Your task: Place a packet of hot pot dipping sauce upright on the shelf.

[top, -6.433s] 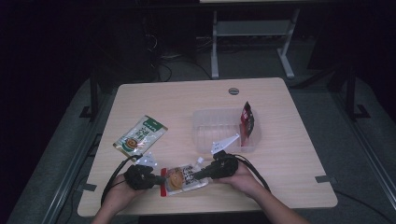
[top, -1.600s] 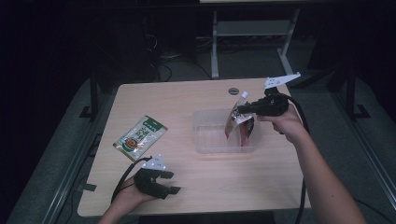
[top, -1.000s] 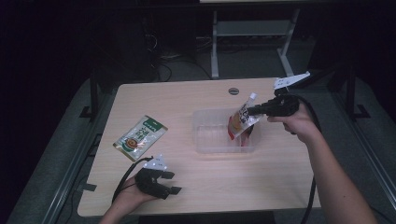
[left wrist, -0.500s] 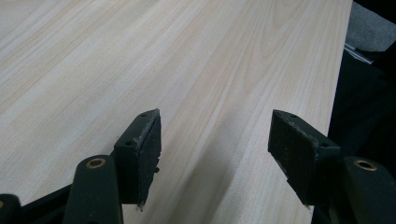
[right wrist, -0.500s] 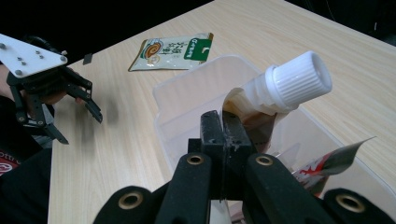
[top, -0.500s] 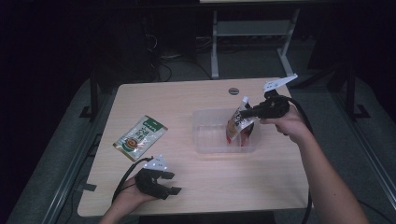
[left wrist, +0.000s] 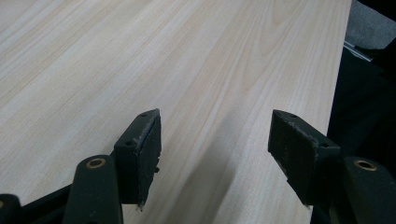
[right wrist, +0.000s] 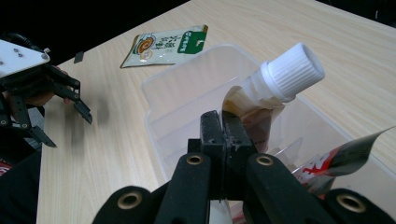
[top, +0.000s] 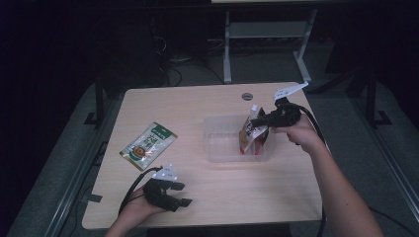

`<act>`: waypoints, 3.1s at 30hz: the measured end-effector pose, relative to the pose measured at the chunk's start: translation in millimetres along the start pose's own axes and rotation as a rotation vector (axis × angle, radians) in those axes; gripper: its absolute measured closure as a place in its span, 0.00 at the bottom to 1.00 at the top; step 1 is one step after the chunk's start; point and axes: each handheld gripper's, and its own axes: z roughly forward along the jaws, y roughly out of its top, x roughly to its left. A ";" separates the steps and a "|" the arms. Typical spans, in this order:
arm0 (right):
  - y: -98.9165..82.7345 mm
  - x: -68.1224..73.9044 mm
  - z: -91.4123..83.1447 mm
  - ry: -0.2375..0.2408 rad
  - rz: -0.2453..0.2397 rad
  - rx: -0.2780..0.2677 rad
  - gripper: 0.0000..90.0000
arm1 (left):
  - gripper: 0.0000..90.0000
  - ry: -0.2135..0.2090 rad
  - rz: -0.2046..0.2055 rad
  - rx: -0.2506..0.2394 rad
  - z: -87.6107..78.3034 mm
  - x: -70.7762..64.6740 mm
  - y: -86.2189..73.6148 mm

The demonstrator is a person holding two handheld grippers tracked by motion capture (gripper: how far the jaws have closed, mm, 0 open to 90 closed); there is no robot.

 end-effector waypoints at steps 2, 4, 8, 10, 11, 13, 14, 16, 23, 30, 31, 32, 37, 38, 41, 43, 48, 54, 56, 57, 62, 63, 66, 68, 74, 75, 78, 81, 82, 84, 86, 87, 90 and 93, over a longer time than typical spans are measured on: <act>-0.8 -0.6 1.3 -0.004 0.006 0.000 0.99 | 0.38 -0.001 0.000 0.000 0.0 0.0 0.0; -2.1 -1.8 2.5 -0.001 0.009 -0.001 0.99 | 0.38 -0.001 0.001 0.002 0.2 0.0 0.0; -2.5 -1.6 5.7 -0.005 0.015 0.008 0.99 | 0.38 -0.001 0.003 0.003 0.5 -0.2 0.0; -2.3 -1.6 6.7 -0.006 0.011 0.010 0.98 | 0.38 0.000 0.007 0.004 0.4 -0.1 0.1; -2.0 -0.9 9.3 -0.008 0.008 0.019 0.98 | 0.38 0.000 0.004 0.004 0.4 -0.3 0.0; -2.2 -0.3 11.2 -0.012 0.010 0.029 0.98 | 0.38 0.001 0.004 0.003 0.3 -0.3 -0.1; -2.5 -0.4 12.0 -0.015 0.008 0.027 0.98 | 0.38 0.000 0.003 0.003 0.4 -0.3 -0.2; -3.3 -0.4 12.6 -0.014 0.014 0.016 0.97 | 0.38 0.000 0.005 0.005 0.3 -0.2 -0.2; -5.4 -1.4 11.3 -0.013 0.029 -0.005 0.87 | 0.38 -0.004 0.009 0.014 1.3 -0.1 -0.2; -7.3 -1.0 7.8 -0.013 0.054 -0.011 0.62 | 0.38 -0.004 0.010 0.014 2.0 0.0 -0.2; -7.4 -0.6 7.0 -0.013 0.055 -0.012 0.60 | 0.38 -0.004 0.009 0.014 2.3 0.1 -0.3; -7.4 -0.2 6.3 -0.013 0.055 -0.013 0.59 | 0.38 -0.004 0.009 0.014 2.4 0.0 -0.3; -5.9 4.1 2.0 -0.017 0.044 -0.013 0.55 | 0.38 -0.004 0.011 0.013 2.3 0.1 -0.5; -4.7 6.7 -1.8 -0.022 0.037 -0.014 0.54 | 0.38 -0.003 0.009 0.014 2.4 0.1 -0.7; -3.8 9.8 -8.3 -0.026 0.032 -0.016 0.53 | 0.38 -0.004 0.010 0.013 2.7 0.0 -0.6; -3.3 13.0 -13.8 -0.034 0.031 -0.017 0.53 | 0.38 -0.005 0.010 0.015 3.0 -0.2 -0.6; -4.7 18.2 -23.0 -0.037 0.016 -0.030 0.52 | 0.38 -0.005 0.011 0.018 3.1 -0.3 -0.6; -12.3 38.6 -35.4 -0.050 -0.004 -0.063 0.51 | 0.38 -0.002 0.019 0.018 3.1 0.1 -0.7; -16.2 45.2 -36.6 -0.047 -0.011 -0.071 0.51 | 0.38 -0.003 0.019 0.016 3.1 -0.1 -0.5; -19.6 49.7 -36.3 -0.043 -0.011 -0.075 0.50 | 0.38 -0.002 0.019 0.015 3.2 -0.2 -0.4; -36.2 66.6 -29.4 -0.029 0.001 -0.093 0.46 | 0.37 0.003 0.023 0.010 2.2 -0.4 -0.3; -40.0 69.3 -27.1 -0.024 0.001 -0.091 0.45 | 0.37 0.003 0.020 0.008 2.0 -0.3 -0.4; -52.6 76.3 -19.4 -0.019 0.012 -0.093 0.44 | 0.36 0.004 0.019 0.009 1.4 0.0 -0.7; -57.0 77.9 -16.5 -0.012 0.016 -0.094 0.43 | 0.36 0.010 0.016 0.010 1.2 0.3 -1.0; -77.5 85.8 -1.7 -0.015 0.040 -0.060 0.40 | 0.36 0.013 0.019 0.009 0.1 -0.1 -1.1; -81.7 88.2 -0.1 -0.020 0.042 -0.061 0.40 | 0.36 0.017 0.021 0.006 0.0 -0.1 -1.5; -95.2 96.1 7.5 -0.036 0.033 -0.042 0.39 | 0.36 0.027 0.018 0.021 -0.1 1.6 -3.1; -103.4 98.8 11.3 -0.044 0.038 -0.031 0.38 | 0.36 0.031 0.015 0.015 -0.8 2.2 -4.3; -110.4 101.2 12.8 -0.055 0.045 -0.022 0.38 | 0.36 0.031 0.009 0.013 -1.9 2.4 -4.7; -116.2 103.1 13.5 -0.066 0.046 -0.016 0.38 | 0.37 0.032 0.011 0.012 -3.3 3.7 -5.6; -122.8 105.2 12.8 -0.072 0.068 -0.019 0.38 | 0.38 0.033 0.006 0.017 -4.9 5.4 -6.7; -126.4 106.3 12.7 -0.079 0.071 -0.017 0.38 | 0.38 0.034 0.009 0.016 -5.7 6.6 -7.2; -136.9 110.0 12.6 -0.113 0.087 -0.003 0.34 | 0.38 0.044 0.001 0.013 -9.6 9.3 -8.8; -145.2 112.9 12.1 -0.114 0.105 0.015 0.32 | 0.38 0.061 -0.002 0.004 -15.1 12.9 -9.9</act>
